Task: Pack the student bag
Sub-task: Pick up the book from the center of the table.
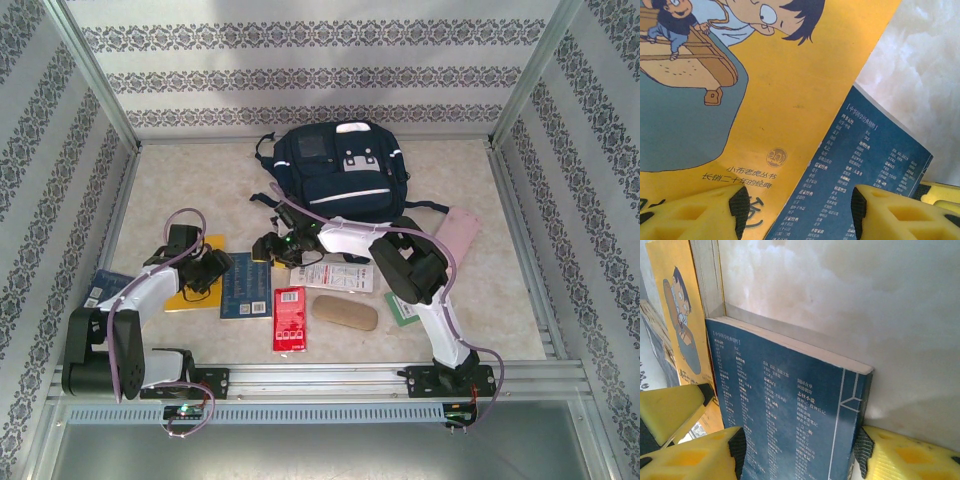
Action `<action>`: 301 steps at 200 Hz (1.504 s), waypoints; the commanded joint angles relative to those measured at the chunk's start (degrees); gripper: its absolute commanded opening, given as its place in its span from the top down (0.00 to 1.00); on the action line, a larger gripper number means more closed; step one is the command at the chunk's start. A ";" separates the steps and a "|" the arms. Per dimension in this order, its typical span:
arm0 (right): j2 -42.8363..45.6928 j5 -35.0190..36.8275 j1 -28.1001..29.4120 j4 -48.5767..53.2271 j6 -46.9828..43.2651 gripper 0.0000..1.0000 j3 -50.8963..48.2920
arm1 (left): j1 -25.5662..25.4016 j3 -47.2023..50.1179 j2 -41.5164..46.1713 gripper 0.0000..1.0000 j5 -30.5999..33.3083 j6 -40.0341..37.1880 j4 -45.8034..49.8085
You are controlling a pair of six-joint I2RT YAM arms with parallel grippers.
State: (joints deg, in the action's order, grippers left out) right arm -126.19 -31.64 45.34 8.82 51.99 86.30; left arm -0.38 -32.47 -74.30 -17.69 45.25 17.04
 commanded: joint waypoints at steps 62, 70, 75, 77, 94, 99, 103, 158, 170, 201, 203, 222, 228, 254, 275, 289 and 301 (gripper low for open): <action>4.18 -13.60 0.89 -24.60 16.09 0.46 -7.41 | -2.69 3.71 -5.84 0.45 -3.87 1.34 -3.83; 4.46 -13.99 0.89 -26.89 17.28 0.47 -8.39 | -2.69 3.69 -5.86 0.45 -3.80 1.40 -3.77; 4.47 -14.26 0.89 -28.49 17.99 0.47 -9.01 | -2.69 3.69 -5.93 0.45 -3.82 1.37 -3.81; 4.47 -14.38 0.89 -28.90 18.29 0.47 -9.24 | -2.69 3.65 -6.00 0.45 -3.79 1.34 -3.84; 4.34 -15.28 0.89 -33.47 20.60 0.48 -10.75 | -2.78 3.51 -6.23 0.45 -3.91 1.24 -3.77; 4.34 -15.42 0.89 -34.40 21.07 0.48 -11.12 | -2.87 3.47 -6.32 0.45 -3.92 1.15 -3.77; 4.29 -15.51 0.89 -35.14 21.41 0.48 -11.42 | -2.87 3.49 -6.37 0.45 -3.86 1.08 -3.77; 4.95 -15.83 1.24 -39.61 22.81 0.49 -13.18 | -3.22 3.29 -6.25 0.46 -3.72 0.80 -2.98; 4.75 -15.47 1.25 -36.91 20.90 0.50 -12.94 | -3.22 3.12 -6.05 0.46 -3.45 0.76 -2.76; 4.30 -11.58 0.85 -24.57 12.59 0.56 -12.13 | -3.31 3.14 -5.45 0.46 -3.27 0.74 -2.19; 4.29 -11.21 0.75 -23.92 12.06 0.56 -12.17 | -3.31 3.08 -5.36 0.46 -3.30 0.74 -2.19; 3.79 -8.98 -0.14 -20.00 9.33 0.62 -12.56 | -3.31 2.88 -4.52 0.46 -2.72 0.62 -1.19; 3.62 -8.80 -0.53 -19.60 8.92 0.64 -12.73 | -3.31 2.90 -4.20 0.46 -2.60 0.56 -0.98; 4.18 -9.02 -1.98 -20.68 8.24 0.94 -13.98 | -3.31 2.05 -2.21 0.43 -2.98 0.42 0.78; 8.29 -9.23 -3.30 -22.79 7.00 1.00 -15.81 | -3.30 -0.29 2.41 0.38 -2.81 -0.61 4.63; 11.85 -10.14 -4.36 -23.25 5.57 1.00 -16.72 | -3.31 -3.06 6.33 0.33 -2.65 -2.56 8.53; 15.36 -11.41 -5.35 -24.39 4.48 1.00 -17.81 | -3.31 -5.65 9.72 0.29 -3.39 -4.48 11.60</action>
State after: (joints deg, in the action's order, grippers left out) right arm -119.44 -41.25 41.69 -12.21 60.34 69.54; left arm -3.05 -33.12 -70.39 -19.79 44.47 18.44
